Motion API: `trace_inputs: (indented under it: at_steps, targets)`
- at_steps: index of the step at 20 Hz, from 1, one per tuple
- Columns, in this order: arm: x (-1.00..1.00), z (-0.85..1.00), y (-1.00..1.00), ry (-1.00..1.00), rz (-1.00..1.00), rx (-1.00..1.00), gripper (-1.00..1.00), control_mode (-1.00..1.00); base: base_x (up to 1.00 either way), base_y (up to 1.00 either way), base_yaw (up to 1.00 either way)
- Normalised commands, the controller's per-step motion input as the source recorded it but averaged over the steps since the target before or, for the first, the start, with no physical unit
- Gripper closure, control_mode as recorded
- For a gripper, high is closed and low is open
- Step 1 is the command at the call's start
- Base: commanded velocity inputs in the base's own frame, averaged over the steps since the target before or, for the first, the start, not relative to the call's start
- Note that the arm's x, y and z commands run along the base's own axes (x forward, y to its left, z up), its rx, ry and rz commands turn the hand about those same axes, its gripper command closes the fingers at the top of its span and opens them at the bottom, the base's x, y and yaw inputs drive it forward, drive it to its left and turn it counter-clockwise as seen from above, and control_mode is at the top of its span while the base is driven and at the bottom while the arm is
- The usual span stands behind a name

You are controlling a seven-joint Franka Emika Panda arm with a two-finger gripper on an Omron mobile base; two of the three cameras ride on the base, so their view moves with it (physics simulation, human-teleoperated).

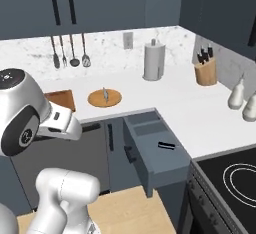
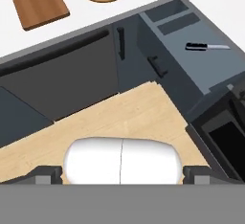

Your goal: Pick up the knife from the drawer and place it on the cutting board. Then place the meat from the plate to the cutting board.

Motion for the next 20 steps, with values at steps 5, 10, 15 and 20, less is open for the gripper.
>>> trace_inputs:
  at_steps: [5,10,15,20]
  targets:
    - [0.0,0.0,0.0,0.0,0.0,0.0,-1.0,1.0,0.04,-0.39,0.31]
    - [0.0,0.0,0.0,0.0,0.0,0.0,-1.0,1.0,-0.02,-0.51,0.31]
    - [0.0,0.0,0.0,0.0,0.0,0.0,-1.0,1.0,-0.03,-0.62,0.22]
    - [0.0,0.0,0.0,0.0,0.0,0.0,-1.0,1.0,0.13,-0.24,0.14]
